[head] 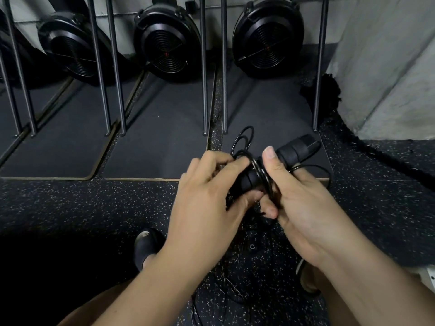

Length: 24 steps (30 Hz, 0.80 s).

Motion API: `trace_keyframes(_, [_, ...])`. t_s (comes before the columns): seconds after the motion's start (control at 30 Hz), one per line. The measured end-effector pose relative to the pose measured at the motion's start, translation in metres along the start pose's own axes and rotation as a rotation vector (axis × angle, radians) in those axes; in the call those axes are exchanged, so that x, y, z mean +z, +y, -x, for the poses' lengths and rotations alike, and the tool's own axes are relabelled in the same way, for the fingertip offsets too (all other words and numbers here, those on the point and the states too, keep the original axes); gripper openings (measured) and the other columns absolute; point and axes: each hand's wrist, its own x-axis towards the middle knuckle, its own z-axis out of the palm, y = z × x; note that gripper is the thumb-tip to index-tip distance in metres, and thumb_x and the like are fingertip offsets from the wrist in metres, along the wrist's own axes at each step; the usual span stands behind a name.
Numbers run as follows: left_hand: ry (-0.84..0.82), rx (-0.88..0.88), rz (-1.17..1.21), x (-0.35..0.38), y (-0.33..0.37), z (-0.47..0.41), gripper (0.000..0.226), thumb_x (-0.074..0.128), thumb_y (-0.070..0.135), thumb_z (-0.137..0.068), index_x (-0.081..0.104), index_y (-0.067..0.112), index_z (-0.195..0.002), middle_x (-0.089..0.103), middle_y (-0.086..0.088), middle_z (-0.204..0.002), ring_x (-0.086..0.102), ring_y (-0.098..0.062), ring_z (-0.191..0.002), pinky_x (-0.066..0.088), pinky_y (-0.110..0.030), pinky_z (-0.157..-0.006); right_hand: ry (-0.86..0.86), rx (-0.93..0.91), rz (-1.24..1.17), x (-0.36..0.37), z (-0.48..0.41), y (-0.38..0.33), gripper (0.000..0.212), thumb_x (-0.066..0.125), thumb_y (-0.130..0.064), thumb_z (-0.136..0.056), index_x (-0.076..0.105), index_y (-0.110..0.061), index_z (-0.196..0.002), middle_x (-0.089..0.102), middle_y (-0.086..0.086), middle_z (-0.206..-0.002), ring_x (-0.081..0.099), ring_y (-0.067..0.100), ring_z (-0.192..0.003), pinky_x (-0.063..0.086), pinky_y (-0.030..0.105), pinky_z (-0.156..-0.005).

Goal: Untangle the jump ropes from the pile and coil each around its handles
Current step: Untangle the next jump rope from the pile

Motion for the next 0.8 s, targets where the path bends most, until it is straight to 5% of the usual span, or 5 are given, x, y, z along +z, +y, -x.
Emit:
trace_keyframes(0.2, [0.08, 0.087, -0.134, -0.007, -0.015, -0.007, 0.046, 0.086, 0.05, -0.082, 0.08, 0.016, -0.113, 0.061, 0.005, -0.1, 0.053, -0.02, -0.089, 0.052, -0.044, -0.073, -0.105, 0.04, 0.069, -0.006, -0.007, 0.0, 0.054, 0.062, -0.056, -0.1, 0.066, -0.003, -0.105, 0.06, 0.006, -0.075, 0.048, 0.013, -0.054, 0.044, 0.027, -0.061])
trace_keyframes(0.33, [0.098, 0.076, -0.091, -0.01, -0.013, -0.004, 0.045, 0.078, 0.059, -0.085, 0.08, 0.02, -0.107, 0.065, 0.008, -0.098, 0.065, -0.016, -0.082, 0.057, -0.039, -0.068, -0.156, 0.015, 0.068, -0.014, -0.011, -0.004, 0.065, 0.064, -0.053, -0.101, 0.067, 0.01, -0.116, 0.063, 0.018, -0.094, 0.05, 0.015, -0.057, 0.043, 0.026, -0.058])
trace_keyframes(0.6, [0.0, 0.009, -0.108, -0.014, -0.01, -0.009, 0.045, 0.08, 0.065, -0.077, 0.069, 0.023, -0.09, 0.059, 0.013, -0.089, 0.064, -0.008, -0.074, 0.056, -0.036, -0.058, -0.23, 0.046, 0.135, -0.026, -0.013, -0.015, 0.047, 0.066, -0.04, -0.103, 0.071, 0.006, -0.108, 0.075, 0.017, -0.093, 0.064, 0.019, -0.066, 0.045, 0.035, -0.071])
trace_keyframes(0.8, [-0.169, -0.003, -0.147, -0.015, -0.016, -0.009, 0.033, 0.075, 0.053, -0.071, 0.06, 0.026, -0.082, 0.054, 0.012, -0.083, 0.061, -0.017, -0.067, 0.049, -0.033, -0.053, -0.311, 0.026, 0.472, -0.039, -0.015, -0.023, 0.036, 0.094, -0.008, -0.074, 0.076, -0.002, -0.105, 0.081, 0.012, -0.091, 0.079, 0.026, -0.088, 0.059, 0.035, -0.084])
